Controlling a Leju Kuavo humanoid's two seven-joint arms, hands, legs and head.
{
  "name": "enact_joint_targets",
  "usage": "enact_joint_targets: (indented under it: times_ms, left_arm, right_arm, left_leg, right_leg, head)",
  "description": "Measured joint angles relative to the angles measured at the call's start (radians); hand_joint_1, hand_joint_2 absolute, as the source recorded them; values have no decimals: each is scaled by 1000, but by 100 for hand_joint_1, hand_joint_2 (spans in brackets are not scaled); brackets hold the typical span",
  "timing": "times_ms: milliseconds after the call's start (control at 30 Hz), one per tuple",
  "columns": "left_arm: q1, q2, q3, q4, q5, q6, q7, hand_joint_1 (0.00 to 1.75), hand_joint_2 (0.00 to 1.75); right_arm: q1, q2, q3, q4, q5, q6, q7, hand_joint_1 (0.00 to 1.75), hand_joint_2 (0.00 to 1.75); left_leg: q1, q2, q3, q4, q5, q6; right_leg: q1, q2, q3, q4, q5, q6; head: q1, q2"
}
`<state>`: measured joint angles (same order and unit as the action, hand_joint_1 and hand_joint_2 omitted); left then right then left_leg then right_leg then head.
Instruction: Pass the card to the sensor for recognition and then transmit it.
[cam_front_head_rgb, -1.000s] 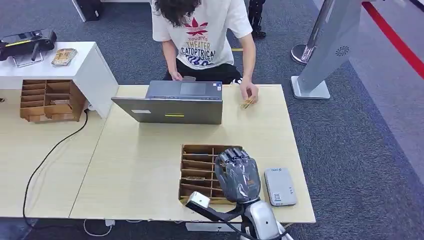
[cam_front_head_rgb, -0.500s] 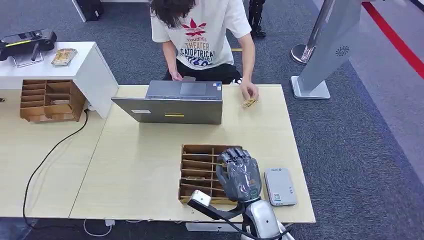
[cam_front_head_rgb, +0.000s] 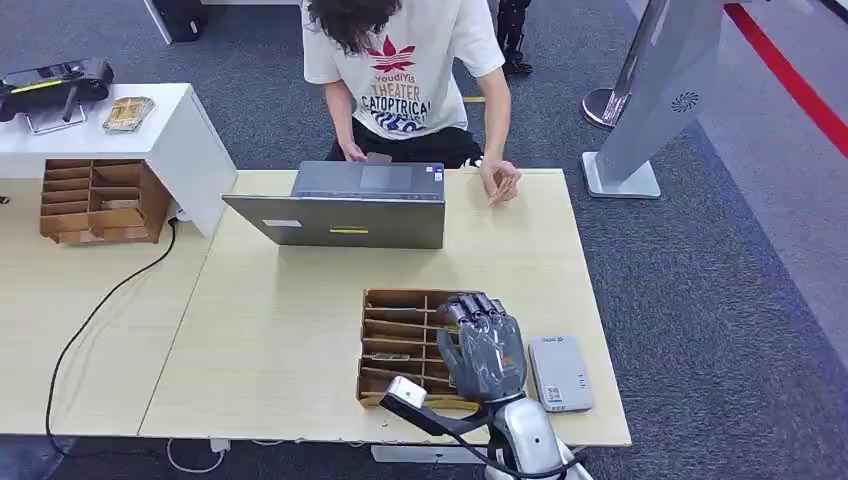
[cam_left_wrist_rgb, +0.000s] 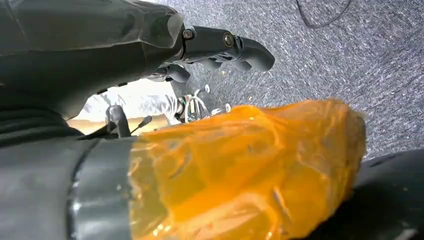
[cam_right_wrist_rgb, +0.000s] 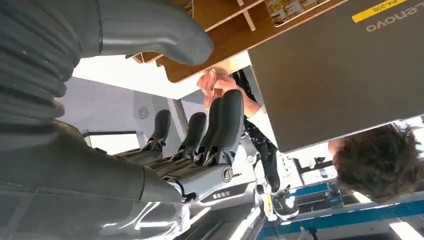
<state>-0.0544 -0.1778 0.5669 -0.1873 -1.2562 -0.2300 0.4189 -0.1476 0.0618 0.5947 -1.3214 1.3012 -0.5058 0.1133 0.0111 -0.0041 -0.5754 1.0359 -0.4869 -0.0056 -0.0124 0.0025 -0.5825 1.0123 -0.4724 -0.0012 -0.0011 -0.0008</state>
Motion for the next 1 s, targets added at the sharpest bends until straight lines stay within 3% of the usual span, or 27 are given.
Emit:
enact_joint_targets:
  times_ms: [400,600,1000]
  left_arm:
    - [0,6,16,0,9,0,0,0,0]
    - [0,9,17,0,11,0,0,0,0]
    - [1,9,24,0,3,3,0,0,0]
  right_arm:
    - [-4,0,-4,16,0,10,0,89,175]
    - [-5,0,-5,25,-3,16,2,101,175]
    - [-4,0,-6,38,-6,35,11,96,175]
  left_leg:
    - [0,0,0,0,0,0]
    - [0,0,0,0,0,0]
    - [0,0,0,0,0,0]
  right_leg:
    - [0,0,0,0,0,0]
    - [0,0,0,0,0,0]
    - [0,0,0,0,0,0]
  head:
    - [0,0]
    - [0,0]
    - [0,0]
